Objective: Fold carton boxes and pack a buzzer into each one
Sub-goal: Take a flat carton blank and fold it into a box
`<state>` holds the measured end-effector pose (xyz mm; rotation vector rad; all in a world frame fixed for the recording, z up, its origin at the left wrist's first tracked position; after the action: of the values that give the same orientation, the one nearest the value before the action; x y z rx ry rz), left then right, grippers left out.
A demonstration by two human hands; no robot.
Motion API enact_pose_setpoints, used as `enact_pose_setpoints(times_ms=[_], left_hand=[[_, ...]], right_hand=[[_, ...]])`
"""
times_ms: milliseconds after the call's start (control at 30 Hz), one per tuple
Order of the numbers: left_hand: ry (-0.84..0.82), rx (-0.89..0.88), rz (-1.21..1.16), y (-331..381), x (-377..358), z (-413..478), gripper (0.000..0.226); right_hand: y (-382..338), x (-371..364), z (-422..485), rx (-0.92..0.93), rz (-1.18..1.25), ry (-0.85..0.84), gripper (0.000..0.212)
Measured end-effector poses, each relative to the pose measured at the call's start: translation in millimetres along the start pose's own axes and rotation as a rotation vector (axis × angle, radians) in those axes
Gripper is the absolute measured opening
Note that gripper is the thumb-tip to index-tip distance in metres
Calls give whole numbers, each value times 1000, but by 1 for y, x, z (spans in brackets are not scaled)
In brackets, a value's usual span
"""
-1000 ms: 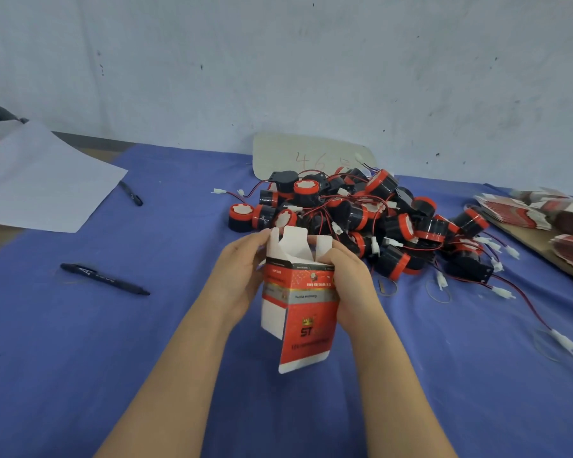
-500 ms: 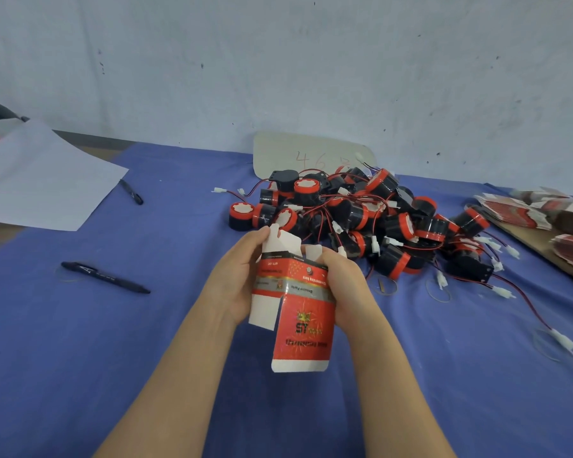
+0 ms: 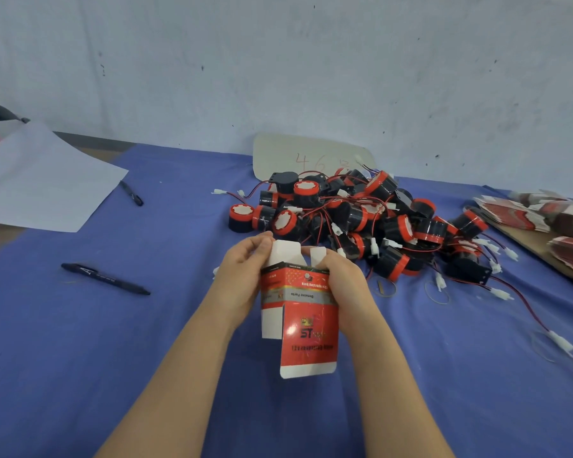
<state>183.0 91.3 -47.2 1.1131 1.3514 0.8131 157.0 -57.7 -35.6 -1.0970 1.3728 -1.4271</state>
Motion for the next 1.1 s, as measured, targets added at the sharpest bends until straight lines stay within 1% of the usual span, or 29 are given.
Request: enact_pose_setpoints(times_ms=[67, 133, 233, 333, 367, 433, 500, 533, 633, 700, 767, 933, 1100], left_hand=[[82, -91, 180, 1, 0, 0, 24], [90, -82, 175, 2, 0, -1, 24], [-59, 97, 13, 0, -6, -6, 22], [-230, 256, -118, -5, -17, -13, 38], [-267, 272, -157, -5, -21, -15, 43], [-320, 248, -231, -2, -26, -17, 41], [-313, 221, -279, 1, -29, -17, 41], [-278, 212, -269, 1, -29, -17, 43], [-111, 190, -161, -2, -23, -15, 42], [-57, 151, -65, -2, -22, -17, 39], [-13, 120, -17, -2, -20, -17, 34], [59, 76, 1, -2, -15, -14, 25], [8, 39, 14, 0, -18, -16, 20]], right_hand=[[-1, -2, -3, 29, 24, 33, 34], [-4, -1, -5, 112, -36, 106, 32], [-12, 0, -9, 324, -110, 221, 14], [-19, -4, -15, 513, -112, 264, 10], [-22, -5, -17, 562, -133, 272, 9], [-25, -6, -20, 624, -150, 286, 11], [-26, -9, -20, 649, -146, 281, 20], [-26, -11, -20, 652, -156, 273, 26], [-25, -14, -20, 631, -181, 265, 36], [-25, -14, -22, 625, -162, 275, 40], [-25, -13, -22, 629, -154, 277, 42], [-28, -17, -23, 666, -179, 258, 41], [-24, -13, -20, 614, -171, 270, 38]])
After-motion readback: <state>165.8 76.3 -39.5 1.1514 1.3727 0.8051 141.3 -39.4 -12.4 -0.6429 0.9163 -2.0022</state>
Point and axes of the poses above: each hand's wrist, its own z-axis towards the middle knuckle, its own x-axis out of the back of the hand, y = z × x, the point moved 5 cm from there along z, towards the middle knuckle, and after that the axes turned 6 degrees about x, right-handed, at the moved point
